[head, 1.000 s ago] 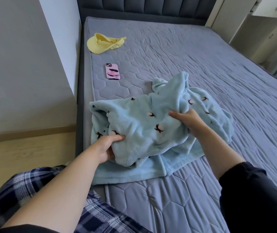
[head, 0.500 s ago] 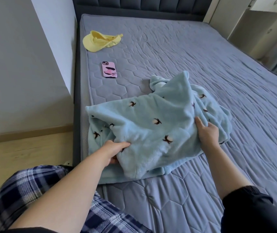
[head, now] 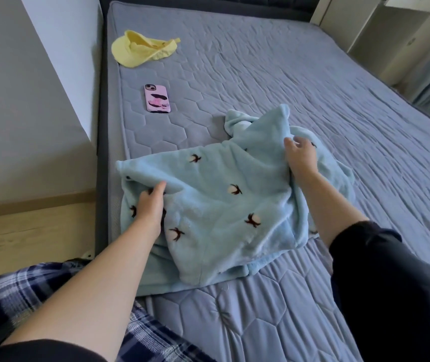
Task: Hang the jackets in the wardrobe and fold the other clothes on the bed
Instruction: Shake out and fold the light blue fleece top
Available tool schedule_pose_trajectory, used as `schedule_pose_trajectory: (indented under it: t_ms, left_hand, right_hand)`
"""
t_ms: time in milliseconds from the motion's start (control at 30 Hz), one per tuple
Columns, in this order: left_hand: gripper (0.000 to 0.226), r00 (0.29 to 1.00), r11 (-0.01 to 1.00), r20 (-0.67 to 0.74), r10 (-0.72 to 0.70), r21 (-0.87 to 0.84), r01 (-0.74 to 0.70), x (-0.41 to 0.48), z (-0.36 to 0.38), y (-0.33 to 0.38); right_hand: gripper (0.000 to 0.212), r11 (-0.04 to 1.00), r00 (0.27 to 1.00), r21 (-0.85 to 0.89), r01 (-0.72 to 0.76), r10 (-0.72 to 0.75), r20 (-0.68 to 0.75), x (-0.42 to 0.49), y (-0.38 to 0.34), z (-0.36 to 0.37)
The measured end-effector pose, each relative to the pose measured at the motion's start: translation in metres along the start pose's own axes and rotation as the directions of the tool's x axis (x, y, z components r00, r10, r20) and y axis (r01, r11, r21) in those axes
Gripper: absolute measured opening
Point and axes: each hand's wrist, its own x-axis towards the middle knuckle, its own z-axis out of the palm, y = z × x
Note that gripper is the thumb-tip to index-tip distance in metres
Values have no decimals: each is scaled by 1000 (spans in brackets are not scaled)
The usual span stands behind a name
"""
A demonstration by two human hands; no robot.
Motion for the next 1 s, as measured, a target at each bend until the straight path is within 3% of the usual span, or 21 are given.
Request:
schedule_pose_trajectory:
  t_ms: [100,167,200,333,400,467,500,533,567,600,633,667,700,733,800,867,900,1000]
  left_hand:
    - [47,983,952,157,-95,-275,136,17,-6,11]
    - [41,988,933,124,-94,-334,131,29,-12,15]
    - [40,993,940,64,-96,-323,111,35,-15,15]
    - [20,960,991,-254,-121,-78,104,34,-24,9]
    - [18,933,992,-357,43,124,2,28,-21,7]
    - [27,836,920,-426,346,326,-215,22,-18,13]
    - [35,739,821,-405,538,449,-352,19,-16,18]
    - [43,623,653,-293,726,580,-488,16,-12,24]
    - [49,515,431,-89,852,677,-596,12,-4,27]
    - [52,431,196,166,887,709,-678,11,4,27]
    - [56,408,8,403,819,703,-711,10,11,24]
    - [59,469,-97,556,686,709,-699,10,16,18]
    - [61,579,-138,605,546,747,-650,14,16,8]
    - [62,692,-134,574,439,803,-581,22,13,0]
    - [65,826,-58,473,307,876,-479,38,0,-8]
    - [67,854,-7,433,288,893,-450,49,-11,-7]
    - [67,850,4,428,306,893,-451,53,-14,-6]
    - [65,802,-2,429,416,882,-471,52,-15,-12]
  right_hand:
    - [14,982,980,135,-135,112,167,22,-9,6]
    - [18,992,980,27,-121,115,159,32,-5,8]
    - [20,995,991,-14,-103,104,82,37,-2,6]
    - [30,963,963,-191,-189,144,-227,42,10,-10]
    - [21,958,964,-263,-118,46,-263,40,11,-4]
    - [31,936,933,-332,118,-219,-285,30,1,9]
    - [39,875,883,-404,267,-390,-260,22,-5,18]
    - [43,787,813,-467,404,-543,-211,11,-12,28]
    - [45,695,750,-490,527,-651,-116,-2,-17,42]
    - [46,577,676,-491,653,-736,34,-15,-17,57]
    - [47,422,574,-471,775,-780,247,-27,-13,73]
    - [50,254,473,-445,859,-728,497,-36,-7,87]
    - [54,126,411,-423,897,-590,695,-40,1,96]
    - [57,64,427,-448,892,-447,786,-36,8,101]
    - [61,132,641,-633,763,-282,714,-17,11,98]
    - [62,286,827,-776,562,-194,528,-3,7,93]
    - [62,319,859,-798,512,-191,475,-2,3,95]
    - [61,337,825,-756,561,-298,480,-23,-11,118]
